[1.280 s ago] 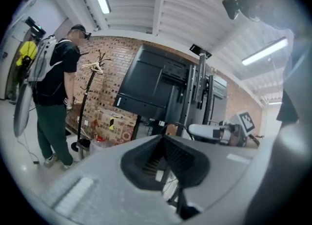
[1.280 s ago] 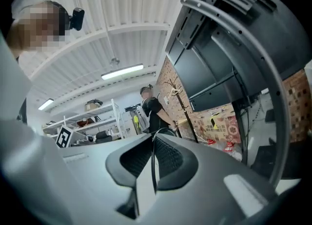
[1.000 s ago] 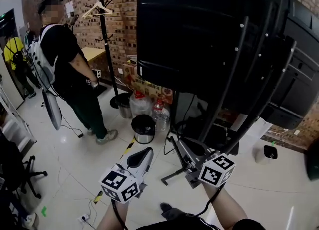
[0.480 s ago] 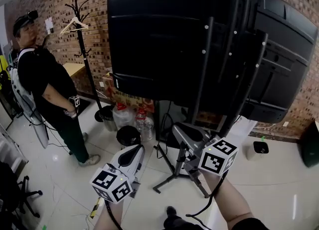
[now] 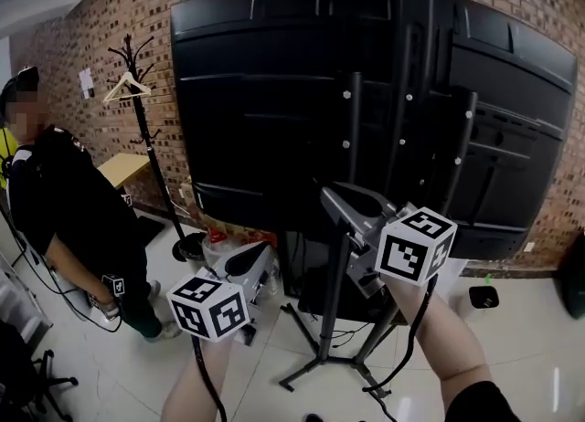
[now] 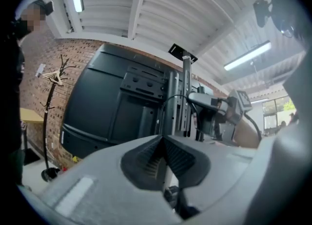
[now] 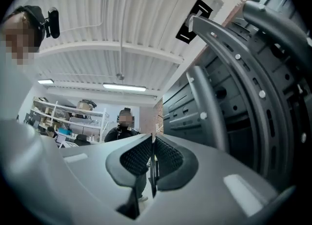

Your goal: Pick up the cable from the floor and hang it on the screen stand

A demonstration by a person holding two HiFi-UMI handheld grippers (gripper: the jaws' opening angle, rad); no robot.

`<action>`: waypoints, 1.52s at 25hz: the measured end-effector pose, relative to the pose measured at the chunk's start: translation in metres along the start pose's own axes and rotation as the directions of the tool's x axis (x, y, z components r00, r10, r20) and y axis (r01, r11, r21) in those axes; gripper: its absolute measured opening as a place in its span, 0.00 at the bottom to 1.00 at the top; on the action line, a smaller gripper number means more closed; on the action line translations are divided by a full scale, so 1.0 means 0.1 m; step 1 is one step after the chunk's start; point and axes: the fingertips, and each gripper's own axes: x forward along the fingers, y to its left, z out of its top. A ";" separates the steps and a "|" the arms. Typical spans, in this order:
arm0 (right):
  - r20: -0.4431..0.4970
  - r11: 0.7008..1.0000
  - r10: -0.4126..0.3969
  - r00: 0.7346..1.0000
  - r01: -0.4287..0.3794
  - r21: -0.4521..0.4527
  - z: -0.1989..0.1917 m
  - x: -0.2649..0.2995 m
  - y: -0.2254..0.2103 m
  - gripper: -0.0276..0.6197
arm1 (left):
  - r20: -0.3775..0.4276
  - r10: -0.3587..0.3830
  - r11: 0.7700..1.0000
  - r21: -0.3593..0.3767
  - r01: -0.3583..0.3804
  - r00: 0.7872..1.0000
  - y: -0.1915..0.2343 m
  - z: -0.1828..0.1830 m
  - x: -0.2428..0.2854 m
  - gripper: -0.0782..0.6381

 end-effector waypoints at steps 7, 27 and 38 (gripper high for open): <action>0.039 0.998 -0.015 0.999 0.017 -0.061 0.50 0.21 -0.27 0.08 | 0.030 -0.077 0.996 0.045 0.076 0.997 -0.06 0.54 0.56 0.12; 0.140 0.975 -0.113 0.984 0.138 -0.176 1.86 0.35 -0.63 0.08 | 0.087 -0.294 0.950 0.133 0.281 0.952 -0.18 1.54 1.47 0.12; 0.210 0.951 -0.237 0.949 0.271 -0.149 2.16 -0.04 -0.96 0.08 | 0.082 -0.349 0.932 0.138 0.337 0.933 -0.33 1.76 1.71 0.12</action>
